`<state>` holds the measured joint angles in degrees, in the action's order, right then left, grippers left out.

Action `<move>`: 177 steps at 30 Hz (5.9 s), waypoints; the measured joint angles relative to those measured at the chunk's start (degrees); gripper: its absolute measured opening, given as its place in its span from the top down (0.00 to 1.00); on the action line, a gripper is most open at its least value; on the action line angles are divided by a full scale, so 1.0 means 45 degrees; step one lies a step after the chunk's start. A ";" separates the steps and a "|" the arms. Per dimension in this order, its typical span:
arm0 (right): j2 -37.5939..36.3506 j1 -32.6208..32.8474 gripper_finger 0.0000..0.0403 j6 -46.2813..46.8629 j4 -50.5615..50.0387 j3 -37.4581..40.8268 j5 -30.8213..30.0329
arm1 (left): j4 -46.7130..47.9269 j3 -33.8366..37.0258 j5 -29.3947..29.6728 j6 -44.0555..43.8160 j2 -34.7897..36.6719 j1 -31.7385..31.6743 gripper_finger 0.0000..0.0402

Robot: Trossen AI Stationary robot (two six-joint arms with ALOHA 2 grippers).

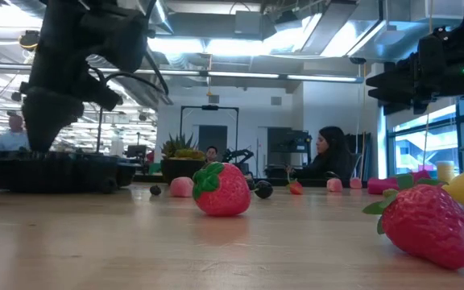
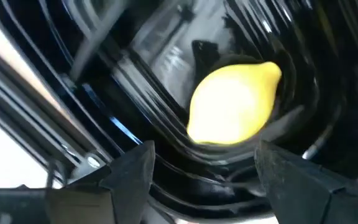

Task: Pick and placing Produce into tupperware
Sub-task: Put the yellow lemon into the black container, then put the blackberry into the black container, then put the blueberry into the black container

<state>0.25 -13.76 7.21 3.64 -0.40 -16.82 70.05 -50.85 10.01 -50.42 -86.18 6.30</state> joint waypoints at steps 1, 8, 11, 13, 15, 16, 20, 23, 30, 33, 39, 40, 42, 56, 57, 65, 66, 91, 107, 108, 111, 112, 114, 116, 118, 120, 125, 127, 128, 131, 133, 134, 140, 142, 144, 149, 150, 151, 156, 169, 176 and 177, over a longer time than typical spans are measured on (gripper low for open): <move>0.0000 0.0000 0.42 -0.0001 0.0000 0.0000 0.0000 | 0.0033 -0.0119 0.0324 0.0058 0.0021 0.0018 0.33; 0.0000 0.0004 0.42 -0.0011 0.0000 0.0000 0.0000 | -0.0526 -0.2074 0.1935 0.2788 0.0037 0.0258 0.33; 0.0000 0.0000 0.42 -0.0019 0.0000 0.0000 0.0000 | -0.1496 -0.2727 0.1934 0.4419 0.0045 0.0305 0.33; 0.0000 0.0005 0.42 -0.0035 0.0000 0.0000 0.0000 | -0.2659 -0.2783 0.1703 0.5278 0.0053 0.0188 0.33; 0.0000 0.0000 0.42 -0.0039 0.0000 0.0000 0.0000 | -0.3668 -0.2779 0.1059 0.6269 0.0032 -0.0028 0.33; 0.0000 0.0000 0.42 -0.0035 0.0000 0.0000 0.0000 | -0.4006 -0.2788 0.0671 0.6817 -0.0058 -0.0167 0.33; 0.0000 0.0005 0.42 -0.0035 -0.0008 0.0000 0.0000 | -0.4115 -0.2778 0.0192 0.7758 -0.0472 -0.0697 0.33; 0.0025 0.0007 0.42 -0.0034 -0.0008 0.0000 0.0006 | -0.3650 -0.2769 0.0179 0.7883 -0.0887 -0.1085 0.34; 0.0161 0.0010 0.42 -0.0094 -0.0010 0.0000 0.0029 | -0.4149 -0.2770 -0.0445 0.9173 -0.2010 -0.1199 0.33; 0.0185 0.0010 0.42 -0.0131 -0.0015 0.0000 0.0024 | -0.3837 -0.2764 -0.0454 0.9246 -0.2480 -0.1199 0.33; 0.0185 0.0014 0.42 -0.0095 -0.0015 0.0000 0.0024 | -0.3204 -0.2764 -0.0501 0.9246 -0.3272 -0.1199 0.34; 0.0185 0.0010 0.42 -0.0088 -0.0017 0.0000 0.0017 | -0.3123 -0.2764 -0.0498 0.9249 -0.3367 -0.1199 0.34; 0.0185 0.0010 0.42 -0.0092 -0.0015 0.0000 0.0019 | -0.3115 -0.2764 -0.0498 0.9251 -0.3574 -0.1199 0.33; 0.0223 0.0010 0.42 -0.0334 -0.0011 0.0000 0.0015 | -0.3151 -0.2764 -0.0469 0.8225 -0.3943 -0.1199 0.33; 0.0223 0.0010 0.42 -0.0337 -0.0013 0.0000 0.0015 | -0.3150 -0.2764 -0.0463 0.8022 -0.3943 -0.1196 0.33; 0.0223 0.0014 0.42 -0.0331 -0.0010 0.0000 0.0015 | -0.3149 -0.2764 -0.0493 0.7673 -0.3941 -0.1204 0.34; 0.0223 0.0010 0.42 -0.0322 -0.0010 0.0000 0.0015 | -0.3149 -0.2764 -0.0493 0.7744 -0.3941 -0.1201 0.34; 0.0223 0.0011 0.42 -0.0283 -0.0013 0.0000 0.0019 | -0.3235 -0.2785 -0.0623 0.8900 -0.4396 -0.1109 0.50; 0.0228 0.0011 0.42 -0.0341 -0.0010 0.0000 0.0021 | -0.3023 -0.2808 -0.0944 0.8962 -0.4582 -0.1102 0.79; 0.0228 0.0010 0.42 -0.0342 -0.0010 0.0000 0.0020 | -0.3018 -0.2808 -0.1039 0.8957 -0.4582 -0.1102 0.79; 0.0228 0.0011 0.42 -0.0354 -0.0010 0.0000 0.0023 | -0.3003 -0.2857 -0.1500 0.8913 -0.4594 -0.1123 0.79; 0.0228 0.0010 0.42 -0.0358 -0.0010 0.0000 0.0021 | -0.3003 -0.2926 -0.1649 0.8899 -0.4601 -0.1134 0.79; 0.0228 0.0010 0.42 -0.0368 -0.0010 0.0000 0.0024 | -0.2851 -0.3105 -0.2168 0.8889 -0.4655 -0.1134 0.79; 0.0228 0.0014 0.42 -0.0370 -0.0010 0.0000 0.0024 | -0.2971 -0.3457 -0.3017 0.8889 -0.4699 -0.1110 0.79; 0.0228 0.0010 0.42 -0.0370 -0.0010 0.0000 0.0024 | -0.3054 -0.3921 -0.3591 0.8898 -0.4677 -0.1096 0.79; 0.0228 0.0012 0.42 -0.0370 -0.0010 0.0000 0.0024 | -0.2958 -0.4339 -0.3669 0.8903 -0.4675 -0.1075 0.79; 0.0228 0.0014 0.42 -0.0370 -0.0010 0.0000 0.0024 | -0.1563 -0.5317 -0.3506 0.8924 -0.4600 -0.1041 0.79; 0.0228 0.0010 0.42 -0.0370 -0.0010 0.0000 0.0023 | -0.0758 -0.5452 -0.3321 0.8874 -0.4339 -0.1059 0.79; 0.0228 0.0010 0.42 -0.0370 -0.0010 0.0000 0.0023 | -0.0433 -0.5450 -0.3191 0.8712 -0.4146 -0.1089 0.79; 0.0228 0.0010 0.42 -0.0370 -0.0009 0.0000 0.0019 | 0.0599 -0.5450 -0.2661 0.8095 -0.3444 -0.1182 0.79; 0.0228 0.0012 0.42 -0.0370 -0.0005 0.0000 0.0010 | 0.1288 -0.5455 -0.2117 0.7578 -0.2792 -0.1230 0.79; 0.0228 0.0015 0.42 -0.0366 -0.0005 0.0000 0.0010 | 0.1502 -0.5454 -0.1816 0.7283 -0.2453 -0.1249 0.79; 0.0228 0.0015 0.42 -0.0335 -0.0005 0.0000 0.0000 | 0.1919 -0.5086 -0.0758 0.5648 -0.0399 -0.1469 0.79; 0.0228 0.0014 0.42 -0.0331 0.0000 0.0000 0.0002 | 0.1917 -0.4757 -0.0531 0.5113 0.0150 -0.1565 0.79; 0.0228 0.0011 0.42 -0.0331 0.0000 0.0000 0.0000 | 0.1919 -0.4320 -0.0356 0.4599 0.0706 -0.1674 0.79; 0.0228 0.0014 0.42 -0.0326 -0.0004 0.0000 0.0000 | 0.1908 -0.2807 -0.0343 0.3325 0.1640 -0.2057 0.79; 0.0228 0.0015 0.42 -0.0326 0.0005 0.0000 0.0000 | 0.1919 -0.2483 -0.0345 0.3067 0.1723 -0.2112 0.79; 0.0228 0.0015 0.42 -0.0326 0.0000 0.0000 0.0000 | 0.1875 -0.2130 -0.0349 0.2856 0.1782 -0.2154 0.79; 0.0228 0.0013 0.42 -0.0326 0.0000 0.0000 -0.0005 | 0.0608 -0.0415 -0.0789 0.2549 0.1819 -0.2185 0.76; 0.0228 0.0015 0.42 -0.0322 0.0000 0.0000 -0.0005 | -0.0730 0.0626 -0.0824 0.2284 0.1819 -0.2185 0.66; 0.0228 0.0012 0.42 -0.0326 0.0000 0.0000 -0.0005 | -0.0722 0.0616 -0.1263 0.2224 0.1819 -0.2185 0.55; 0.0228 0.0013 0.42 -0.0331 0.0000 0.0000 -0.0005 | -0.0701 0.0560 -0.1440 0.2216 0.1819 -0.2174 0.53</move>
<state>1.28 -13.70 5.72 3.64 -0.40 -16.84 66.89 -48.33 3.53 -40.45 -78.00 -3.48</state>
